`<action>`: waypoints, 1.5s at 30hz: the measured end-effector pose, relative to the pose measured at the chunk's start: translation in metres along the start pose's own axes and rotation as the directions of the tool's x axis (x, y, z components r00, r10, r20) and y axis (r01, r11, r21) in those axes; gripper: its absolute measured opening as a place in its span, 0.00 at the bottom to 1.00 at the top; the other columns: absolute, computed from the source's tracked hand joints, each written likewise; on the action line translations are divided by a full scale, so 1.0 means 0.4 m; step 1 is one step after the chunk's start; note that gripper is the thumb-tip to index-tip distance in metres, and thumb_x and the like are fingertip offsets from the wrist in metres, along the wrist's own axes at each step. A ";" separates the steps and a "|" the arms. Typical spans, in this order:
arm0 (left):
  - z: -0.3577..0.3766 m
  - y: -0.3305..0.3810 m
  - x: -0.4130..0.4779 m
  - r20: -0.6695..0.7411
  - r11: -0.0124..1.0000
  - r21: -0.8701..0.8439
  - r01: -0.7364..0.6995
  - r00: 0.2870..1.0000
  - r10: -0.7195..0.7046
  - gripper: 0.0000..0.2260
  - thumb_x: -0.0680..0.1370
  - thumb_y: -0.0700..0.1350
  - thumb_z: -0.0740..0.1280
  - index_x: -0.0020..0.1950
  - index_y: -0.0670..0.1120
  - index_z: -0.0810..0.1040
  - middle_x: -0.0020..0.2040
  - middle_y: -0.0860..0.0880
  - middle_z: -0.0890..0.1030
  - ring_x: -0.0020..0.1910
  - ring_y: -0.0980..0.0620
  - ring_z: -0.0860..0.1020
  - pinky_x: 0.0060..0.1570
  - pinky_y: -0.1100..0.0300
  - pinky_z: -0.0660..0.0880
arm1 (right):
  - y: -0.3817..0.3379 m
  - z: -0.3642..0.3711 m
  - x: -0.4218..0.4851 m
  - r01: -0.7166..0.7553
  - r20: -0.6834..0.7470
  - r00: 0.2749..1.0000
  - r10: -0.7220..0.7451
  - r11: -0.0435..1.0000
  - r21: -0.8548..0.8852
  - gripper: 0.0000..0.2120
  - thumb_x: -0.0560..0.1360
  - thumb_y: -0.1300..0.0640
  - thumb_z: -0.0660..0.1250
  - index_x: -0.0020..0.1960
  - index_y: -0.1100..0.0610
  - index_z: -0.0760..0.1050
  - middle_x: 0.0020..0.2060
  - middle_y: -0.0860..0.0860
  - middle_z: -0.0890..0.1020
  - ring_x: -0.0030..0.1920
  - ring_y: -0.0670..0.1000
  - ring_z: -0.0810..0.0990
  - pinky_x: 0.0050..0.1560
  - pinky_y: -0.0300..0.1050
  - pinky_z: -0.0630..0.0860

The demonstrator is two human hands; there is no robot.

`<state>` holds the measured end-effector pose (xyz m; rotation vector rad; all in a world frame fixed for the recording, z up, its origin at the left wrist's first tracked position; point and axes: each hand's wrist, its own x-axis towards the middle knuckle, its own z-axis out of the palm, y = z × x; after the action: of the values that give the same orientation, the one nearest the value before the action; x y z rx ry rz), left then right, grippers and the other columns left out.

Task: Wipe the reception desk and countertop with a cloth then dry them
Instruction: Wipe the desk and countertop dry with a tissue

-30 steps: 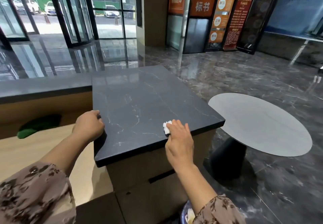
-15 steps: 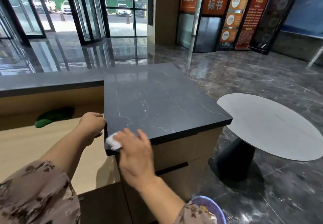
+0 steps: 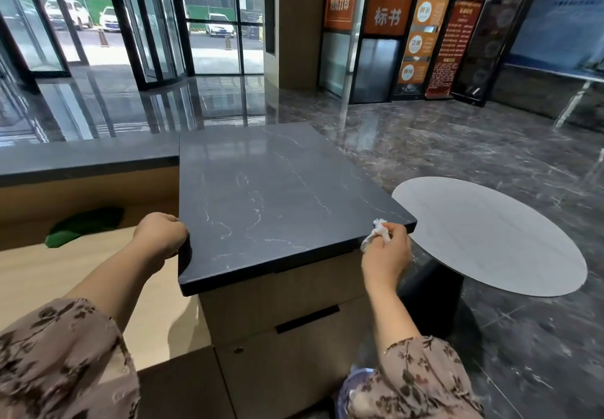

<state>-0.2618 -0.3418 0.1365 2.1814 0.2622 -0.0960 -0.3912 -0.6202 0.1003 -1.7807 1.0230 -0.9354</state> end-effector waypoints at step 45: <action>-0.060 0.039 0.048 0.157 0.736 -0.605 0.304 0.952 -0.263 0.11 0.82 0.46 0.58 0.53 0.42 0.77 0.44 0.47 0.79 0.43 0.53 0.79 0.44 0.60 0.73 | -0.422 0.555 -0.048 0.752 0.761 0.463 -0.454 0.656 -0.066 0.17 0.72 0.65 0.59 0.51 0.52 0.82 0.49 0.55 0.83 0.52 0.61 0.79 0.47 0.47 0.74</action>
<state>-0.2402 -0.3283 0.1596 1.4551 0.5150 -0.2160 -0.1575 -0.4850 0.1734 -2.6597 -0.0032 -0.3317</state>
